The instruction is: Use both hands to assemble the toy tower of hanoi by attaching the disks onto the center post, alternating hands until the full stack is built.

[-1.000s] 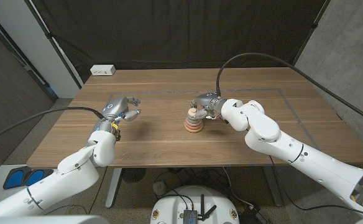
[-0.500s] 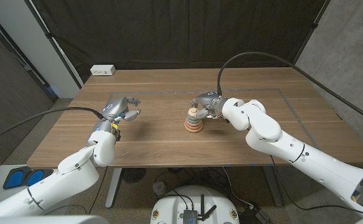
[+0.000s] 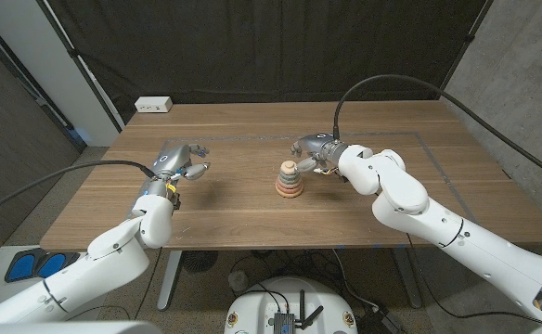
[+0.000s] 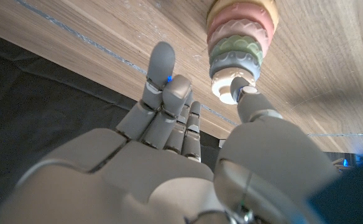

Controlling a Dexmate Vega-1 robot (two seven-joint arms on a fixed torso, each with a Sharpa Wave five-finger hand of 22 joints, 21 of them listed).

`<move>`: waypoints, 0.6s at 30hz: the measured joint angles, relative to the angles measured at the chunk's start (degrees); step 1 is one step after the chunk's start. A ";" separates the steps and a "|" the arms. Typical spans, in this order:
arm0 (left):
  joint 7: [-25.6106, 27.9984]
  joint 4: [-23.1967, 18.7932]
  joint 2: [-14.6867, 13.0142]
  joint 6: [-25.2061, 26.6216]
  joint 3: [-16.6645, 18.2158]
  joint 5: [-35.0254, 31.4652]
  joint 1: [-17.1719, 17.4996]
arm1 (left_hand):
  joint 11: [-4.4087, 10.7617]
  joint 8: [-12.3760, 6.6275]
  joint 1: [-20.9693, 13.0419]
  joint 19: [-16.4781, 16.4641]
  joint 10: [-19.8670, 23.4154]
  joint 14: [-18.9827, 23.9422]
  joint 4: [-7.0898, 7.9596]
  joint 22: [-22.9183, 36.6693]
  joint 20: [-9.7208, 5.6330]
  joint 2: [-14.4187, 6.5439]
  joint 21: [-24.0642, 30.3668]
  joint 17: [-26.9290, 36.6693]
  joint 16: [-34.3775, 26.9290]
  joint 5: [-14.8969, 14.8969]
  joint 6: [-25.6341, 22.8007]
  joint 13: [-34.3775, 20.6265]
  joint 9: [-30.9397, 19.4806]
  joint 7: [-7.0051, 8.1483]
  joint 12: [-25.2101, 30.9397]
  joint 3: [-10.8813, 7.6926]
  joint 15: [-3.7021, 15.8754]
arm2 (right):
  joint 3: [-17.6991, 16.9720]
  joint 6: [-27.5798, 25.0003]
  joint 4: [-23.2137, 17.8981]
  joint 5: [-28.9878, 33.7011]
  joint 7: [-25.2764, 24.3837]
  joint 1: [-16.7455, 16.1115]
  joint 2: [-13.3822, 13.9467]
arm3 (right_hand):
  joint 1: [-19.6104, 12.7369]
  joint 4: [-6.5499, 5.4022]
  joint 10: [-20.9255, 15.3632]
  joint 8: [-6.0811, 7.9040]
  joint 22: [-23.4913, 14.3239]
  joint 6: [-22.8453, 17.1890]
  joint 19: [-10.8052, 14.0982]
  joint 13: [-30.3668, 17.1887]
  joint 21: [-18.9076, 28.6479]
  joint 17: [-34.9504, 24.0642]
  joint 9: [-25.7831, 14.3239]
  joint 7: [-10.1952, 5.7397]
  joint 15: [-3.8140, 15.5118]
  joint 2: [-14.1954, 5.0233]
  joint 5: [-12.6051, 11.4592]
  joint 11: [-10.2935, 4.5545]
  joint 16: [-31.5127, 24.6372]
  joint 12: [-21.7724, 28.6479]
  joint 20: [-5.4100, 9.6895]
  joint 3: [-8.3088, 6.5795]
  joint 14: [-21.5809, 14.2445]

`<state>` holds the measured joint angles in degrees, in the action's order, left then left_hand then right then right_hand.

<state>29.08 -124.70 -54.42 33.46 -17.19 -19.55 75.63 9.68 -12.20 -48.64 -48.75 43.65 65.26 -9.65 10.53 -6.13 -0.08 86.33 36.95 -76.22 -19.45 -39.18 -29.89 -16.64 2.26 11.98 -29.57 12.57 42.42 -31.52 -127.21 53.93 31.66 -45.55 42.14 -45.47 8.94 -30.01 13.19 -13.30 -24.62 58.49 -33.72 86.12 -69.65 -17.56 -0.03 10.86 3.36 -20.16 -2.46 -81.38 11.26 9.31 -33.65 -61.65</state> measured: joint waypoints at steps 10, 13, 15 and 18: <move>0.80 -0.35 0.62 -0.12 0.15 0.10 0.32 | 0.25 0.00 0.30 0.00 -0.28 -0.08 0.00 0.00 0.00 0.30 0.00 -0.06 0.00 0.00 0.53 -0.11 0.00 0.07 0.00 0.00 -0.08 | -3.22 -2.73 -1.82 -2.26 -6.40 -4.21 1.14 | -0.99 0.32 -5.04 2.56 0.01 -5.20 1.65 -0.11 0.64 -0.50 -1.21 -1.51 1.12 -1.88 0.03 -1.56 -1.09 1.77 0.43 -0.33 -2.56; 0.81 -0.36 0.79 -0.34 0.13 0.11 0.05 | 0.09 0.00 0.07 0.00 -0.55 -0.08 0.00 0.00 0.00 0.53 0.00 -0.14 0.00 0.00 0.55 -0.11 0.01 0.05 0.00 0.00 -0.08 | -4.59 -3.88 -2.42 -3.21 -8.87 -6.22 1.67 | -1.45 0.53 -5.34 2.98 -0.17 -5.31 2.04 -0.16 1.04 -0.53 -1.39 -1.62 1.33 -2.34 0.03 -1.83 -1.50 2.10 0.82 -0.53 -2.77; 0.82 -0.33 0.94 -0.55 -0.02 0.11 -0.21 | 0.05 0.00 0.07 0.00 -0.69 -0.08 0.00 0.00 0.00 0.53 0.00 -0.17 0.00 0.00 0.58 -0.11 0.01 0.03 0.00 0.00 -0.08 | -5.37 -4.46 -2.78 -3.89 -10.32 -7.26 2.03 | -1.45 0.56 -5.69 3.01 -0.17 -5.61 2.04 -0.24 1.07 -0.53 -1.48 -1.92 1.63 -2.33 0.03 -1.80 -1.69 2.10 0.82 -0.57 -3.07; 0.76 -0.12 1.15 -0.63 -0.52 0.09 -0.86 | 0.14 0.00 0.07 0.06 -0.78 -0.08 0.00 0.00 0.00 0.53 0.00 -0.01 0.00 0.00 0.58 -0.11 0.01 0.03 -0.05 0.00 -0.08 | -6.54 -5.63 -3.36 -4.99 -12.54 -8.84 2.72 | -1.45 0.56 -5.94 3.01 -0.16 -5.69 2.04 -0.42 1.07 -0.63 -1.60 -2.00 1.65 -2.33 0.03 -2.05 -1.97 2.09 0.82 -0.57 -3.49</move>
<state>29.83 -124.82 -53.27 32.83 -17.72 -19.46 74.77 9.82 -12.19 -48.58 -48.69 42.86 65.18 -9.65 10.53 -6.14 0.45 86.33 36.94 -76.22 -19.45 -38.60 -30.00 -16.64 2.29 11.93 -29.57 12.48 35.88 -37.15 -130.57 48.94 19.12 -54.39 44.86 -46.92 9.50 -35.95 16.20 -13.46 -30.31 60.54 -34.13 87.20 -70.28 -19.15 -2.03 12.51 1.03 -20.13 -4.51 -83.36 13.36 10.13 -34.22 -65.14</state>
